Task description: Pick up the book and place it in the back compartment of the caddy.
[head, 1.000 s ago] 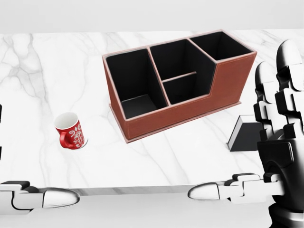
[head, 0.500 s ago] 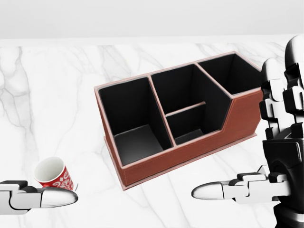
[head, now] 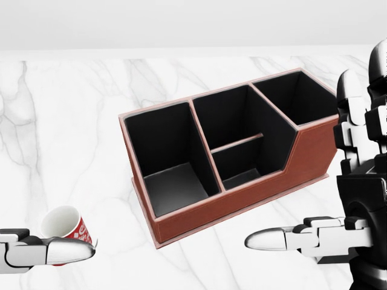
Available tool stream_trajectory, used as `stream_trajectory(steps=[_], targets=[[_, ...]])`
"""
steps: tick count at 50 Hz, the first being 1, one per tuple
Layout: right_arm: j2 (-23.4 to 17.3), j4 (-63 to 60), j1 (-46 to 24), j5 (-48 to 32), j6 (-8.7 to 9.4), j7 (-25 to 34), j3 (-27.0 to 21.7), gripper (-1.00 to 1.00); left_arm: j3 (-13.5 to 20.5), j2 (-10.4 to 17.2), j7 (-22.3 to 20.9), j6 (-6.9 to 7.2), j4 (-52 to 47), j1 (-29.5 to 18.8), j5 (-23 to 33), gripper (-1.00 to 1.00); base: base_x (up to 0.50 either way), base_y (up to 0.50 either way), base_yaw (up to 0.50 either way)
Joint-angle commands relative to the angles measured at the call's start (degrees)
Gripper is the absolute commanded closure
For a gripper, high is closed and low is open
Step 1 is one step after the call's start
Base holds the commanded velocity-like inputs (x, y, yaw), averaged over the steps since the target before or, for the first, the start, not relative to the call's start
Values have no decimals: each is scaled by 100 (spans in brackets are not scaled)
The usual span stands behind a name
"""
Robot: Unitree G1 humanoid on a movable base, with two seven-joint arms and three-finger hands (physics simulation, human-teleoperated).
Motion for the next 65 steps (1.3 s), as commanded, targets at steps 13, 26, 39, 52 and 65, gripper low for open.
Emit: stream_trajectory(steps=[13,26,39,52,65], targets=[[-40,-450,-95,42,0,40,-123,-100,122,45,29,0,-19,-111,-97,-100,22,0,0],[-817,-1029,-521,-100,0,860,-1462,-100,208,92,84,0,-14,-184,-192,-100,0,0,0],[-1823,-956,-675,-1927,0,2606,-1843,-100,286,152,121,0,91,-281,-246,-100,0,0,0],[-1936,-476,-989,-3623,0,3266,-1731,-100,356,190,150,0,49,-328,-319,-100,0,0,0],[-1868,310,-659,-4856,0,3266,-2193,-100,323,202,116,0,68,-310,-245,-100,0,0,0]])
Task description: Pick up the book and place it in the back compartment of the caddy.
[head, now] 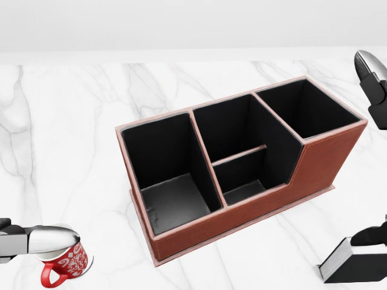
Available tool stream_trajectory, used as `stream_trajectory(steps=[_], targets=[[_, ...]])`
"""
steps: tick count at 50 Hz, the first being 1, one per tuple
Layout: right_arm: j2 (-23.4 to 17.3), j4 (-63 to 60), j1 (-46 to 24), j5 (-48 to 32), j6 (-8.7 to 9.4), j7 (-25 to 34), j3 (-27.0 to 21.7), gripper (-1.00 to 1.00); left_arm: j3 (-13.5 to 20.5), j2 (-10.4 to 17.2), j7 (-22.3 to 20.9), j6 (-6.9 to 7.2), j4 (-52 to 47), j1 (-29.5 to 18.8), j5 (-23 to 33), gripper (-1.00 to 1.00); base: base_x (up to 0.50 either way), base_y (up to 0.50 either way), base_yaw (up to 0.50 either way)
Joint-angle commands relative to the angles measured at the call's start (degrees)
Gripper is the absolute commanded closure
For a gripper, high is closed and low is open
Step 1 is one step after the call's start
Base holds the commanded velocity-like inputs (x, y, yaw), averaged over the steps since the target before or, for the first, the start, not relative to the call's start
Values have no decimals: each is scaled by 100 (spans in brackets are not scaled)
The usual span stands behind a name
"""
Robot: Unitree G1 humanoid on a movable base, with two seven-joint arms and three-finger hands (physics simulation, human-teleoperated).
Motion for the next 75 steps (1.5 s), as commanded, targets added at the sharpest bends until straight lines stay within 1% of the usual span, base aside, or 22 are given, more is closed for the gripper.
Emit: stream_trajectory(steps=[1,19,36,45,59,75], targets=[[110,545,103,-1015,0,0,-290,-100,-12,6,-21,0,2,12,42,-100,0,0,0],[364,791,282,-1241,0,0,-377,-100,19,6,-43,0,-34,-10,38,-100,0,0,0],[537,1211,442,-1404,0,0,-284,-100,3,-1,-49,0,-29,0,50,-100,0,0,0],[610,1612,450,-1417,0,0,-90,-100,24,7,-51,0,-49,-17,32,-100,0,0,0],[729,1815,556,-1457,0,0,89,-100,3,0,-50,0,-32,4,48,-100,0,0,0],[868,2369,618,-1538,0,-17,459,-100,2,-7,-56,0,-56,12,50,-100,0,0,0]])
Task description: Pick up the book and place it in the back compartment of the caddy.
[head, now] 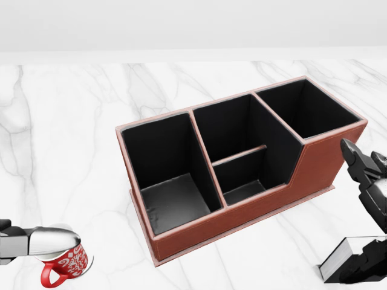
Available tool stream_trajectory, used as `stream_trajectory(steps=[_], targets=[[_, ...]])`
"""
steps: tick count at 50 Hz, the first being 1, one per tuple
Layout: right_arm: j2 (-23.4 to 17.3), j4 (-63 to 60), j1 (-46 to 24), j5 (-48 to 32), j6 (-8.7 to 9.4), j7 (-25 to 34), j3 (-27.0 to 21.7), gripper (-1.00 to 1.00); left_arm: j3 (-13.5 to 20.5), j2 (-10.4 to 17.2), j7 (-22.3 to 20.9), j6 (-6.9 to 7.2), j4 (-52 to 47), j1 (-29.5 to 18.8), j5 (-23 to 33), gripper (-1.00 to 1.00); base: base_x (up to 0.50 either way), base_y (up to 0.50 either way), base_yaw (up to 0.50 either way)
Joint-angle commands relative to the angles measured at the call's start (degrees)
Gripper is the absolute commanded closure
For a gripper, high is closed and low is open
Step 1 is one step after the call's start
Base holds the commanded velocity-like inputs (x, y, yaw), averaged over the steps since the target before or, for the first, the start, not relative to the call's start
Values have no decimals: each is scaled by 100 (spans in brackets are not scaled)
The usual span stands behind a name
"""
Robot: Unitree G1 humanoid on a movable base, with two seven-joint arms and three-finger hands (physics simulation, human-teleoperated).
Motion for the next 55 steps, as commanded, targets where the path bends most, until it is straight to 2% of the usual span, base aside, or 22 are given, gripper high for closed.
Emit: stream_trajectory(steps=[1,16,36,55], targets=[[98,423,93,-10,0,-83,213,-100,-5,-5,-3,0,-10,13,4,-100,0,0,0],[80,936,314,19,0,-513,180,-100,-13,-13,-9,0,-7,22,21,-100,0,0,0],[58,1157,476,52,0,-586,-73,-100,-29,-20,-12,0,10,35,36,-100,0,0,0],[-132,1428,260,79,0,-558,-99,-100,-25,-15,-18,0,43,28,31,-100,0,0,0]])
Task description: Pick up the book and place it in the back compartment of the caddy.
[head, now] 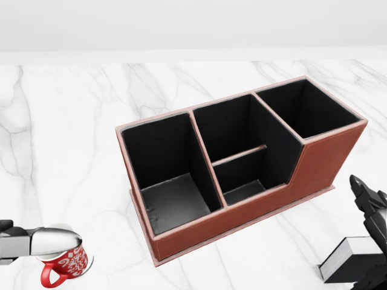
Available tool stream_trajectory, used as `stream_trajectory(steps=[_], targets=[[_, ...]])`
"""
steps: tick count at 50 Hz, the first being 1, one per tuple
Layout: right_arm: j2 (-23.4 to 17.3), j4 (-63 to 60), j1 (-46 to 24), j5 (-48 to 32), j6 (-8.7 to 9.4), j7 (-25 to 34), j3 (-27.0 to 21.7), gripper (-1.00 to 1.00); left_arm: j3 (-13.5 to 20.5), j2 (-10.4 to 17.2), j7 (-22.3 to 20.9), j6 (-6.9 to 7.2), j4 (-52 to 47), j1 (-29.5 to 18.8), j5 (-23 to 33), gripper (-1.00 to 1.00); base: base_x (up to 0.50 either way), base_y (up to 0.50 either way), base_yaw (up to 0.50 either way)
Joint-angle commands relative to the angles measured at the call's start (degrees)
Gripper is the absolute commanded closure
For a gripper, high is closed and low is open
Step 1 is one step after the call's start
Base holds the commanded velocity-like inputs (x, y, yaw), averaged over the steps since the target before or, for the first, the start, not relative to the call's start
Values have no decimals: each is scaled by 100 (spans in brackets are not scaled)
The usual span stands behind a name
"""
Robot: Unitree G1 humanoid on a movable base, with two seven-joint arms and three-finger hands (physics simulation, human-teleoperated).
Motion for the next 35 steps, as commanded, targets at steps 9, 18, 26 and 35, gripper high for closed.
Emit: stream_trajectory(steps=[9,18,26,35], targets=[[-290,609,-309,165,0,-205,-6,-100,-5,2,5,0,-16,0,-1,-100,0,0,0],[-417,988,-378,255,0,-430,33,-100,-19,-3,3,0,15,10,16,-100,0,0,0],[-479,1255,-379,301,0,-600,72,-100,-29,-11,-2,0,15,27,29,-100,0,0,0],[-563,1425,-396,345,0,-675,47,-100,-41,-15,-7,0,25,32,44,-100,0,0,0]])
